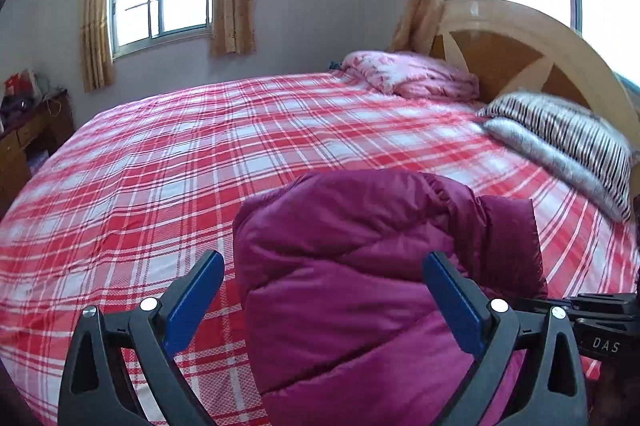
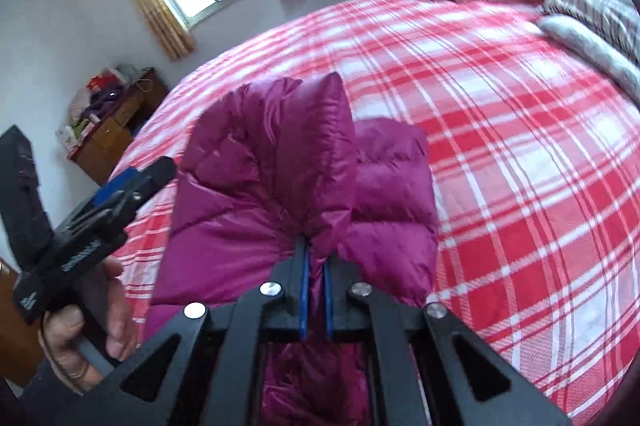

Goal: Fold large clothes

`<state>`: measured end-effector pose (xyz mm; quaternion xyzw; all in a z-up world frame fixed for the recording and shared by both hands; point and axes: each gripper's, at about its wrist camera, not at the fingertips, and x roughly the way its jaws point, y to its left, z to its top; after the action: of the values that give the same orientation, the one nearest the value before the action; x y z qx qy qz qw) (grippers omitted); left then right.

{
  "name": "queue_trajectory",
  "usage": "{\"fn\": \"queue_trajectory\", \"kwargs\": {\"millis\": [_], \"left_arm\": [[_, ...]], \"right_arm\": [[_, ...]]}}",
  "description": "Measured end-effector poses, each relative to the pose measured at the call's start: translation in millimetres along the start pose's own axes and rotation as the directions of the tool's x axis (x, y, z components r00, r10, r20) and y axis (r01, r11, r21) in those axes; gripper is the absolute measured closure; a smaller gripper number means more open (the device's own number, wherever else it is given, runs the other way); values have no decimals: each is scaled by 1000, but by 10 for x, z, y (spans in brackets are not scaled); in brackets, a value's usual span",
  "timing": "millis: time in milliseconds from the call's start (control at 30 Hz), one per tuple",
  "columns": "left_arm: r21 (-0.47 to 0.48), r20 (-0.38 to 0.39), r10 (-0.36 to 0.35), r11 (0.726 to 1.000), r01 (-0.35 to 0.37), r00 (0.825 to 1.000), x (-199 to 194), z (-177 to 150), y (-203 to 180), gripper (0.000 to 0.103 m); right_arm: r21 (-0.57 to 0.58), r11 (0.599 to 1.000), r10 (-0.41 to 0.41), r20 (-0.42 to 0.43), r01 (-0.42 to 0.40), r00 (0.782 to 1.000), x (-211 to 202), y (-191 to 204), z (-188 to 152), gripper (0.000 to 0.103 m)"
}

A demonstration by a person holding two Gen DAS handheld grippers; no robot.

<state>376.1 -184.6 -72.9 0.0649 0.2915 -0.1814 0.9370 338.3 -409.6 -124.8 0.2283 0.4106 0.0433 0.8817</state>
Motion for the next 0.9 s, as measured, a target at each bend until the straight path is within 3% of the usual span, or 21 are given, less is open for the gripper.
{"fn": "queue_trajectory", "kwargs": {"millis": [100, 233, 267, 300, 333, 400, 433, 467, 567, 700, 900], "left_arm": [[84, -81, 36, 996, -29, 996, 299, -165, -212, 3], [69, -116, 44, 997, -36, 992, 440, -266, -222, 3], [71, -124, 46, 997, -37, 991, 426, -262, -210, 3], [70, -122, 56, 996, -48, 991, 367, -237, -190, 3], [61, -96, 67, 996, -62, 993, 262, -192, -159, 3], [38, -23, 84, 996, -83, 996, 54, -64, -100, 3], [30, 5, 113, 993, -114, 994, -19, 12, -87, 3], [18, 21, 152, 988, -153, 988, -57, 82, -74, 3], [-59, -12, 252, 966, -252, 968, 61, 162, -13, 3], [-45, -131, 307, 948, -315, 943, 523, 2, -40, 3], [-69, -159, 266, 958, -279, 951, 721, -141, -14, 3]], "right_arm": [[80, 997, 22, -2, -22, 1000, 132, -267, -100, 95], [105, 993, 45, -1, -45, 999, 193, -370, -155, 92], [119, 992, 36, 14, -38, 999, 118, -390, -128, 89], [128, 992, -17, 46, 11, 999, -31, -393, -85, 74], [117, 991, -78, 102, 66, 992, -214, -344, -74, 57], [68, 984, -178, 289, 165, 941, -637, -144, -13, 47], [47, 980, -200, 333, 196, 922, -723, -38, 37, 47], [9, 981, -187, 348, 196, 919, -758, 95, 107, 47], [-70, 986, -122, 328, 153, 937, -525, 371, 291, 47], [-82, 972, -197, 223, 219, 955, 97, 332, 388, 47], [0, 980, -195, 178, 198, 965, 319, -100, 181, 47]]}}
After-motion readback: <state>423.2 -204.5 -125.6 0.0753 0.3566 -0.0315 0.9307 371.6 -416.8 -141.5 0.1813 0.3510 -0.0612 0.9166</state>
